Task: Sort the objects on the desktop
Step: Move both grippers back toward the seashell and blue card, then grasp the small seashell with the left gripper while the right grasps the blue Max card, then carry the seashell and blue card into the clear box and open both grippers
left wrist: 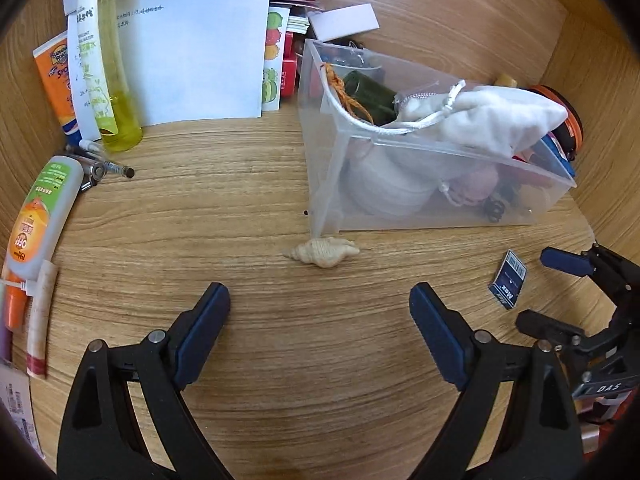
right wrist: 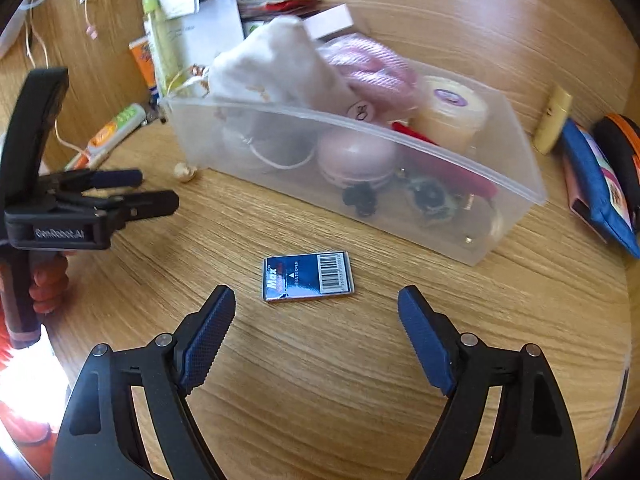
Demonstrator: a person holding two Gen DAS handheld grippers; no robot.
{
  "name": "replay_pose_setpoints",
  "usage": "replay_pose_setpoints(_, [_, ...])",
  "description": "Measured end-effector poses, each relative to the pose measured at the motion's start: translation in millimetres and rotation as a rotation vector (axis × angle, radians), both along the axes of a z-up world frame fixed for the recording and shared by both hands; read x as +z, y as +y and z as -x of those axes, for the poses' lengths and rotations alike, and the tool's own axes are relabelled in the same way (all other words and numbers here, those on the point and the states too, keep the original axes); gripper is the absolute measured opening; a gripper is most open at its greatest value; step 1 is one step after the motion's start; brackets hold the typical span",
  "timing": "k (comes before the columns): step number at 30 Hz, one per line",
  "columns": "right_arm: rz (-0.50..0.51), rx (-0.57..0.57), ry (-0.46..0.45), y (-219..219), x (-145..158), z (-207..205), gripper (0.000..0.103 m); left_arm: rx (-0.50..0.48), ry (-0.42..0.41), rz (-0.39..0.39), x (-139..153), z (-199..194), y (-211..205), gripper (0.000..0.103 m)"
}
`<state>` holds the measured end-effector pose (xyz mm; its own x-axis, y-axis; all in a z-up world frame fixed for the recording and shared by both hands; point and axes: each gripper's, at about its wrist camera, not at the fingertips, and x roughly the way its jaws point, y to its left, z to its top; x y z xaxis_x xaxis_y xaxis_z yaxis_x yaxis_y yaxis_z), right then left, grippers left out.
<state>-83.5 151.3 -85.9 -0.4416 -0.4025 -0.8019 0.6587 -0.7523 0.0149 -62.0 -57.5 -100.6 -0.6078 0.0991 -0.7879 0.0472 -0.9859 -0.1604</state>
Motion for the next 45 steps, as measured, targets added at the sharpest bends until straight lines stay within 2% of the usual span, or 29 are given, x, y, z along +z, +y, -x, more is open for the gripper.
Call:
replay_pose_setpoints(2, [-0.002,0.020,-0.009,-3,-2,1,0.079,0.007,-0.001,-0.006,0,3,0,0.092])
replay_pose_setpoints(4, [-0.013,0.033,-0.011,-5,-3,3,0.071,0.016,0.003,-0.001,0,7,0,0.092])
replay_pose_setpoints(9, [-0.024,0.064,-0.014,-9,-6,2,0.070,0.031,0.012,0.020,-1,13,1,0.092])
replay_pose_setpoints(13, [-0.029,0.086,-0.015,-9,-8,2,0.064,0.042,0.013,0.038,-1,20,2,0.091])
replay_pose_setpoints(15, [-0.034,0.102,-0.013,-11,-8,2,0.063,0.043,0.014,0.067,-2,23,5,0.084])
replay_pose_setpoints(16, [-0.029,0.114,-0.014,-11,-7,1,0.061,0.045,0.015,0.078,-1,24,6,0.076])
replay_pose_setpoints(21, [-0.027,0.153,-0.001,-12,-6,-3,0.055,0.047,0.012,0.102,-1,27,7,0.069])
replay_pose_setpoints(24, [-0.021,0.158,0.000,-10,-5,-1,0.045,0.055,0.012,0.144,0,26,10,0.050])
replay_pose_setpoints(25, [-0.016,0.154,-0.004,-8,-5,0,0.045,0.049,0.013,0.158,0,27,11,0.042])
replay_pose_setpoints(26, [-0.013,0.152,-0.006,-7,-5,0,0.045,0.042,0.015,0.164,1,27,11,0.039])
replay_pose_setpoints(37, [0.093,0.111,-0.014,21,11,6,0.044,0.033,0.021,0.188,4,11,11,0.039])
replay_pose_setpoints(45, [0.153,0.050,0.027,40,32,12,0.044,0.012,0.108,0.155,31,-2,28,0.039])
